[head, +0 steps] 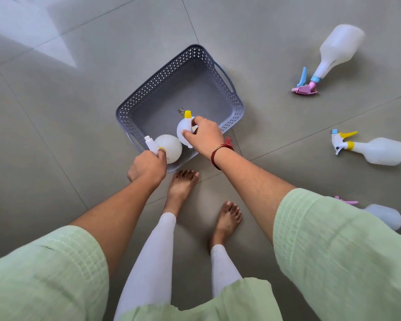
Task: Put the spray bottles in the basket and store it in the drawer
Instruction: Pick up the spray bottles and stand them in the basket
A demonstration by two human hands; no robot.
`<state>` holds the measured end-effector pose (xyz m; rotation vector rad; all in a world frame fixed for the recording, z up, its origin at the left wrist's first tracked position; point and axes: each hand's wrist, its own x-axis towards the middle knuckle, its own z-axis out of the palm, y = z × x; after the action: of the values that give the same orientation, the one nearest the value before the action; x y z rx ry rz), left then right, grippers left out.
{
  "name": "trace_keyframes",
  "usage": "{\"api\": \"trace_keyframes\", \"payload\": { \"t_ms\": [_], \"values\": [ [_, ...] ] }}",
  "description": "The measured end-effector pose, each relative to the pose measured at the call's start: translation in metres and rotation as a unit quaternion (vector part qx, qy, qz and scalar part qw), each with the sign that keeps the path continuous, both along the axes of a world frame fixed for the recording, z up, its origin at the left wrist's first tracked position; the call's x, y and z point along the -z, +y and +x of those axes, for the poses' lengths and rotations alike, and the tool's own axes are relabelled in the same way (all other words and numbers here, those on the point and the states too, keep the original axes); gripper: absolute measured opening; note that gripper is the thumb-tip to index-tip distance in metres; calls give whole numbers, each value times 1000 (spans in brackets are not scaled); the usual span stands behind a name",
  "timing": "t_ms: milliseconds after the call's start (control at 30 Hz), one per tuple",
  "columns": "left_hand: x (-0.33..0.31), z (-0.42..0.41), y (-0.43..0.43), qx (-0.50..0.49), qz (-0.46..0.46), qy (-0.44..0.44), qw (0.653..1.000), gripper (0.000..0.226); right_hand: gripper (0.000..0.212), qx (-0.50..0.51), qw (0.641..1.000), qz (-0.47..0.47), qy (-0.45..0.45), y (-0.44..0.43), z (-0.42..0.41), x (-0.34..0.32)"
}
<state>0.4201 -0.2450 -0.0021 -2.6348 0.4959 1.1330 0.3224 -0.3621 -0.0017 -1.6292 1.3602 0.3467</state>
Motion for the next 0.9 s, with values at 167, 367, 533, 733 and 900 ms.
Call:
{"api": "trace_keyframes", "payload": {
  "t_ms": [167,367,533,733,900],
  "values": [
    [4,5,3,-19,9,26,999,57,33,-32,999,6,4,2,1,3],
    [1,3,-4,-72,-17,93,993,49,33,-30,1000,1,6,0,-8,1],
    [-3,-3,-3,-53,-7,103,993,48,41,-25,1000,19,5,4,-18,1],
    [-14,-5,6,-27,50,58,997,90,56,33,999,23,-16,11,-35,-11],
    [-47,-9,8,-8,-30,-76,997,92,62,69,998,-4,-10,8,-69,-33]
  ]
}}
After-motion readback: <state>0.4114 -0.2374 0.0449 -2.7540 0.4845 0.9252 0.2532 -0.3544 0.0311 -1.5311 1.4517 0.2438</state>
